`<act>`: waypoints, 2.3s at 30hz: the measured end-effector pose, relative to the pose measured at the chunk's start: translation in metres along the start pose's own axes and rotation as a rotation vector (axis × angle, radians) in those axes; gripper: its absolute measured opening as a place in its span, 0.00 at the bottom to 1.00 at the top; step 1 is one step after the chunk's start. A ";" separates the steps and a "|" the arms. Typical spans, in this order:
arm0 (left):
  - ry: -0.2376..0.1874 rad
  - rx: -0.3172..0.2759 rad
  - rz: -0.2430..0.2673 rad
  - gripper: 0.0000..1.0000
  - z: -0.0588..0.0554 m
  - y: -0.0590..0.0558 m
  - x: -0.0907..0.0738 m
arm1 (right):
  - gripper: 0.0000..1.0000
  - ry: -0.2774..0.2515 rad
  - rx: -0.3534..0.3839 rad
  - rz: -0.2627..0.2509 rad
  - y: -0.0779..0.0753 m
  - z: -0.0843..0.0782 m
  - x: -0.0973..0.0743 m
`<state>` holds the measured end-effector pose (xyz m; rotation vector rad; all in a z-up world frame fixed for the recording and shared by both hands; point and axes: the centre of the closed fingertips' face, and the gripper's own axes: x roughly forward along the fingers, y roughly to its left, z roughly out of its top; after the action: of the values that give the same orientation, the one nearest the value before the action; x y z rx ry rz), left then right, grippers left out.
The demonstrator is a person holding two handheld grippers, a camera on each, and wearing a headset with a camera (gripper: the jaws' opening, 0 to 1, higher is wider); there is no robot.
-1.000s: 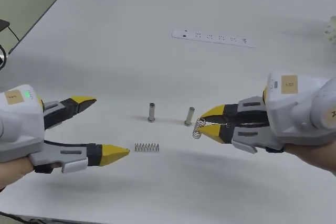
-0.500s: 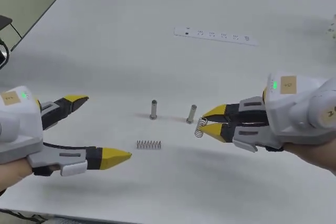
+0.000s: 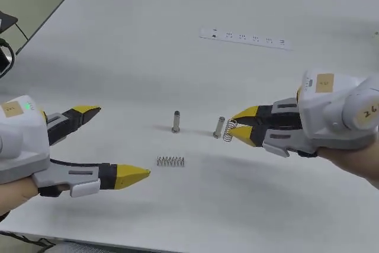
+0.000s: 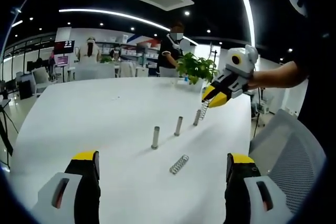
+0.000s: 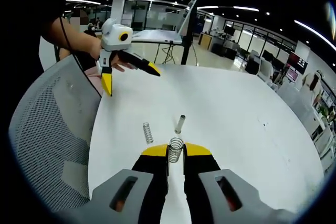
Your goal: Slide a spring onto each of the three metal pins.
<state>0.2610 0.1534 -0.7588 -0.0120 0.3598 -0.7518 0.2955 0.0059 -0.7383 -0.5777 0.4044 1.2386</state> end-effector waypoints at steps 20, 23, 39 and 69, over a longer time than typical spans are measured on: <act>0.006 -0.004 0.000 0.98 -0.001 -0.001 -0.001 | 0.07 -0.016 0.084 -0.091 -0.035 -0.001 0.011; 0.006 -0.005 -0.001 0.98 -0.001 -0.001 -0.001 | 0.07 -0.018 0.090 -0.094 -0.039 0.000 0.014; 0.007 -0.005 -0.006 0.98 0.000 -0.001 -0.002 | 0.07 -0.007 0.139 -0.101 -0.047 -0.009 0.025; 0.019 -0.021 0.001 0.98 -0.008 -0.001 -0.006 | 0.07 0.032 0.172 -0.078 -0.039 -0.030 0.043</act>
<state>0.2535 0.1574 -0.7644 -0.0240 0.3860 -0.7478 0.3457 0.0121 -0.7802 -0.4626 0.5055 1.1088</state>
